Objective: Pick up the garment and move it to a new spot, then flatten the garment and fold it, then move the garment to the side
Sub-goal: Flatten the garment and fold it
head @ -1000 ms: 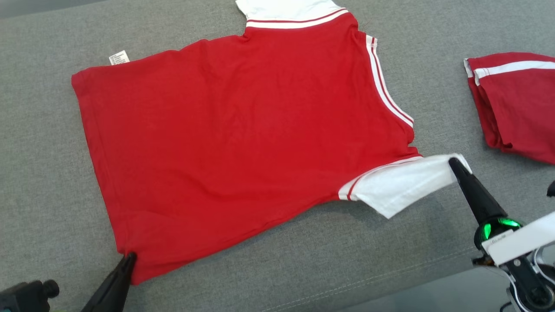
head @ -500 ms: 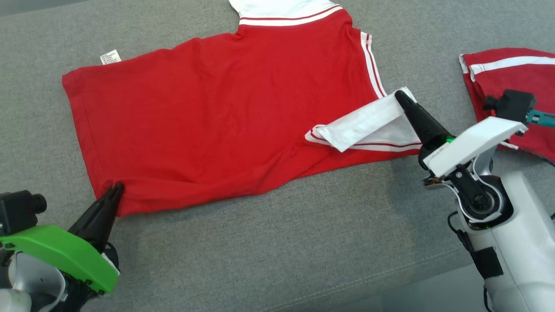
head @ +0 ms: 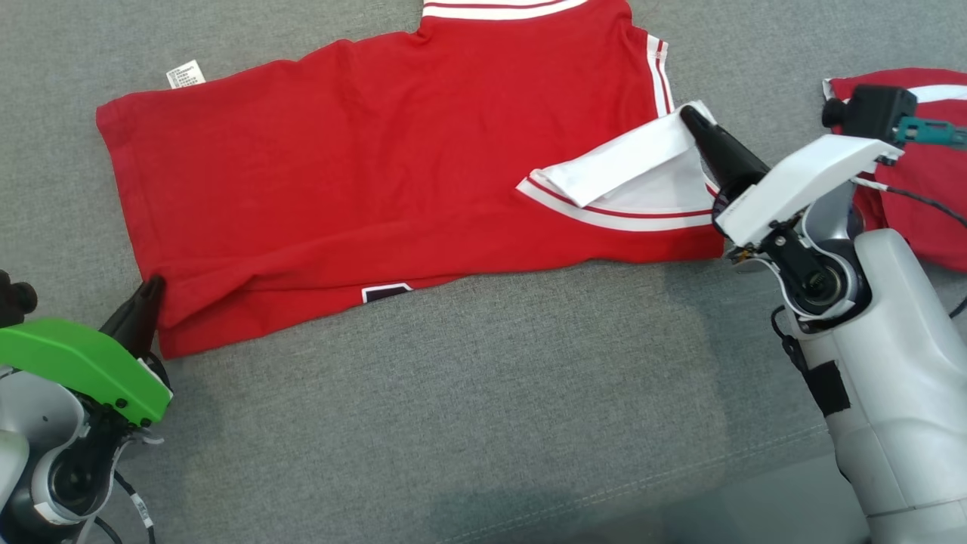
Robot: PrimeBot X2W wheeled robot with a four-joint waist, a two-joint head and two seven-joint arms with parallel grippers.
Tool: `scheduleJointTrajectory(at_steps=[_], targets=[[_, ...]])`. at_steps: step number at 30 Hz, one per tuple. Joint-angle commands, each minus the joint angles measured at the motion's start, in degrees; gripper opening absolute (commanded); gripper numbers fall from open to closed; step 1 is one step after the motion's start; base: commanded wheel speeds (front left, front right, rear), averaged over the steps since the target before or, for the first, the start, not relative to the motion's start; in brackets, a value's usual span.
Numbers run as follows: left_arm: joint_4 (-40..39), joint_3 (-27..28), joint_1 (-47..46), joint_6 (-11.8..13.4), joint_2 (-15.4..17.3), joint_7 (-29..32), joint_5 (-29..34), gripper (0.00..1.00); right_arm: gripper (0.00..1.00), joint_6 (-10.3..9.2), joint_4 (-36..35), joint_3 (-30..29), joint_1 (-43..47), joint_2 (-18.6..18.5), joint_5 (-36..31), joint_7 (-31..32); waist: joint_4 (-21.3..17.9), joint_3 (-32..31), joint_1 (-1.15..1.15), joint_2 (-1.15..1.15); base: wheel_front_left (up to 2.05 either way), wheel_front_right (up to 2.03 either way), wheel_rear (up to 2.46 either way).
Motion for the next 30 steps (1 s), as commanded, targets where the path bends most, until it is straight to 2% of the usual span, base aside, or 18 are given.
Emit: scheduleJointTrajectory(at_steps=[1, 4, 5, 6, 7, 8, 12, 15, 21, 25, 30], targets=[[0.9, -0.3, -1.0, -0.4, -0.6, 0.4, -0.4, 0.0, 0.0, 0.02, 0.7, 0.7, -1.0, 0.4, -0.5, 0.2, -0.1, 0.1, 0.0, 0.0, 0.0, 0.0, 0.0], [2.5, -0.7, -1.6, -0.6, -1.2, 0.7, -0.6, 0.0, 0.0, 0.02, 2.1, 2.1, -2.3, 0.2, -2.0, 0.2, -0.2, 0.3, 0.0, 0.0, 0.0, 0.0, 0.0], [3.0, -0.8, -1.8, -0.5, -1.5, 0.8, -0.7, 0.2, 0.0, 0.01, 2.9, 2.2, -2.8, 0.0, -2.7, -0.1, -0.1, 0.4, 0.0, 0.0, 0.0, 0.0, 0.0], [3.5, -0.7, -2.0, -0.5, -1.8, 0.8, -0.9, 0.46, 0.42, 0.02, 3.4, 2.3, -3.5, -0.2, -3.6, -1.0, -0.1, 0.5, 0.0, 0.0, 0.0, 0.0, 0.0], [3.5, -0.7, -2.0, -0.5, -1.8, 0.8, -0.9, 0.46, 0.42, 0.02, 3.4, 2.3, -3.5, -0.2, -3.6, -1.0, -0.1, 0.5, 0.0, 0.0, 0.0, 0.0, 0.0], [3.8, -0.6, -2.4, -0.6, -1.9, 0.7, -0.8, 1.0, 1.0, 0.02, 4.0, 2.4, -4.2, -0.3, -4.4, -1.6, 0.0, 0.5, 0.0, 0.0, 0.0, 0.0, 0.0], [5.1, -0.1, -3.3, -1.1, -2.0, -0.2, -0.4, 1.0, 1.0, 0.01, 6.2, 2.4, -5.8, -1.0, -7.8, -4.4, 0.6, 0.1, 0.0, 0.0, 0.0, 0.0, 0.0], [5.3, 1.9, -1.8, -1.6, -0.9, -1.9, -0.9, 1.0, 1.0, 0.02, 5.1, 2.6, -5.1, -2.2, -8.6, -4.4, 1.3, -0.4, 0.0, 0.0, 0.0, 0.0, 0.0], [0.5, 4.0, 7.4, -2.1, 1.3, -7.2, 0.2, 1.0, 1.0, 0.01, -5.3, 1.0, 2.8, -8.6, -9.9, -3.1, 2.2, -1.6, 0.0, 0.0, 0.0, 0.0, 0.0], [-4.4, 2.1, 13.5, -3.2, 0.4, -8.2, -0.1, 1.0, 1.0, 0.01, -12.7, -1.5, 12.0, -12.9, -13.6, 1.6, 3.0, -0.9, 0.0, 0.0, 0.0, 0.0, 0.0], [-3.6, 0.3, 11.8, -4.0, -2.4, -7.4, -1.3, 1.0, 1.0, 0.02, -17.5, -5.2, 19.5, -12.2, -16.7, 7.0, 3.2, 1.1, 0.0, 0.0, 0.0, 0.0, 0.0]])
